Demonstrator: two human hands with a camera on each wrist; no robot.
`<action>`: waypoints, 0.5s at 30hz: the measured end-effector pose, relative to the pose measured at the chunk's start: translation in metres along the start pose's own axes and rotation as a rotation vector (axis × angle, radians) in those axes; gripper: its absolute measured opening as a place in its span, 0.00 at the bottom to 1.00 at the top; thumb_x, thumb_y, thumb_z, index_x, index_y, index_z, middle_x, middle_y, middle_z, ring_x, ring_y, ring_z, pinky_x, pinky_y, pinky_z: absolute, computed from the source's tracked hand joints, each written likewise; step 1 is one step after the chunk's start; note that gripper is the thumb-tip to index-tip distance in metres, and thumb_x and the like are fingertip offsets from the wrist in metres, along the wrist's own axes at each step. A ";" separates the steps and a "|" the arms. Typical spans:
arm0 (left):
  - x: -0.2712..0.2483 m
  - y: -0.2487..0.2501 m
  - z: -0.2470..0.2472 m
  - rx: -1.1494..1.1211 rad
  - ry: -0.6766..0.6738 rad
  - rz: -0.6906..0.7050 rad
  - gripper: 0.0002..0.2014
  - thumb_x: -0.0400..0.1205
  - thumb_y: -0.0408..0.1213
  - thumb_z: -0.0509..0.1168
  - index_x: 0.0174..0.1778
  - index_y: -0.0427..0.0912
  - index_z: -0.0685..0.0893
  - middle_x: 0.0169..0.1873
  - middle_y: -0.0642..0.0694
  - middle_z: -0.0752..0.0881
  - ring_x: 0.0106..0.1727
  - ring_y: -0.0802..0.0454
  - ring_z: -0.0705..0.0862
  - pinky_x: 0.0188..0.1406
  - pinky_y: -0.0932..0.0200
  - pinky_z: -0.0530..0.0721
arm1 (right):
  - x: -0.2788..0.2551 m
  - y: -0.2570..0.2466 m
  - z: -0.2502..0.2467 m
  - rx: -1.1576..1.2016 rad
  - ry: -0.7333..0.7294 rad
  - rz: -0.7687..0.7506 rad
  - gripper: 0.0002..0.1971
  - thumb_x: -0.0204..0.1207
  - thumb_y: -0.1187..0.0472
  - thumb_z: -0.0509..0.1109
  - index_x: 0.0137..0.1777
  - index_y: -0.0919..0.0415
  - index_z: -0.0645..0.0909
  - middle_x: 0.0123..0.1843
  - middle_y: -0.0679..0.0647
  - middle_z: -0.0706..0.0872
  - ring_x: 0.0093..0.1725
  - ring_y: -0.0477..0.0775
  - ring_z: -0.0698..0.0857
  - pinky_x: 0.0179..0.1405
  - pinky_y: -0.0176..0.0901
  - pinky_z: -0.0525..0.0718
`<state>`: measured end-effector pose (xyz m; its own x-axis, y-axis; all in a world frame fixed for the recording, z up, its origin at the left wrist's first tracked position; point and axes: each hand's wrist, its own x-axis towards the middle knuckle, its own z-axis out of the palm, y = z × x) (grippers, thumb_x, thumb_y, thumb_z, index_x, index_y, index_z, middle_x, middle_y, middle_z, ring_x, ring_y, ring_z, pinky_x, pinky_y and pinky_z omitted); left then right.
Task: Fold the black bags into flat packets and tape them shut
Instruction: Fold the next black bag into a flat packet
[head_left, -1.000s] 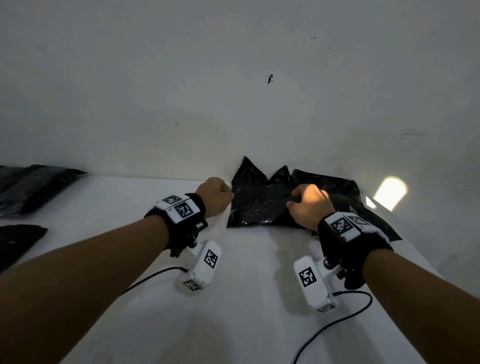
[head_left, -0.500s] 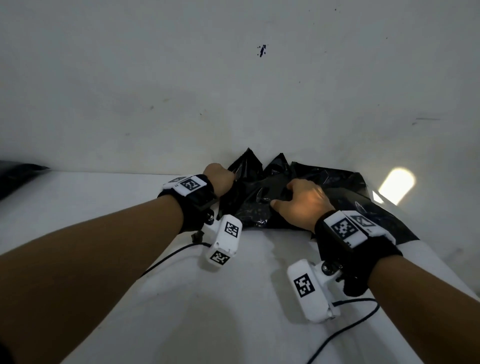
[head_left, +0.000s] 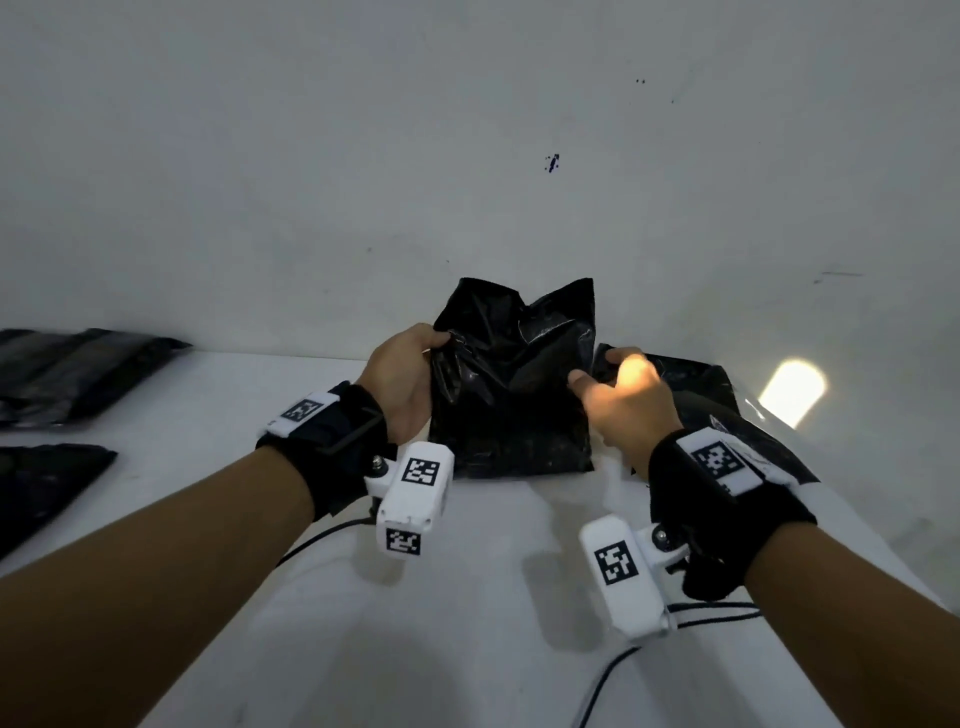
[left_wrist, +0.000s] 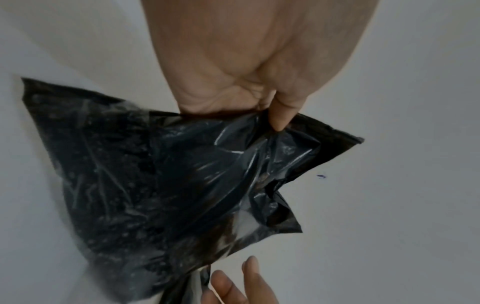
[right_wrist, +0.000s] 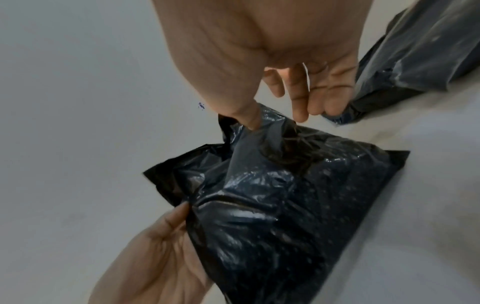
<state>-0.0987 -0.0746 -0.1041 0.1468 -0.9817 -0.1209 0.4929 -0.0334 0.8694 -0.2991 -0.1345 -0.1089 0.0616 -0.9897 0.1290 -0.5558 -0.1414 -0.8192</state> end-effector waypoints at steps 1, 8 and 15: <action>-0.013 0.005 -0.001 0.001 -0.019 0.020 0.16 0.86 0.35 0.50 0.46 0.36 0.84 0.37 0.42 0.88 0.36 0.48 0.87 0.35 0.60 0.88 | -0.005 -0.006 -0.001 0.079 0.000 0.030 0.30 0.79 0.51 0.73 0.76 0.64 0.69 0.66 0.62 0.81 0.54 0.60 0.84 0.48 0.55 0.86; -0.105 0.034 -0.033 0.129 0.005 0.134 0.10 0.84 0.33 0.54 0.39 0.42 0.78 0.40 0.42 0.81 0.40 0.46 0.83 0.47 0.51 0.81 | -0.061 -0.038 0.001 0.508 -0.341 0.226 0.29 0.72 0.52 0.80 0.72 0.59 0.77 0.67 0.57 0.81 0.68 0.59 0.78 0.57 0.51 0.83; -0.191 0.041 -0.081 0.113 0.031 0.148 0.20 0.83 0.34 0.56 0.70 0.29 0.75 0.61 0.32 0.80 0.61 0.37 0.80 0.72 0.38 0.75 | -0.141 -0.050 0.032 0.691 -0.654 0.161 0.23 0.63 0.63 0.82 0.61 0.57 0.86 0.59 0.52 0.91 0.60 0.54 0.87 0.68 0.52 0.77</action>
<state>-0.0375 0.1266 -0.0841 0.2376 -0.9714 -0.0012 0.3649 0.0881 0.9269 -0.2533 0.0114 -0.1040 0.5933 -0.7849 -0.1790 0.0003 0.2226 -0.9749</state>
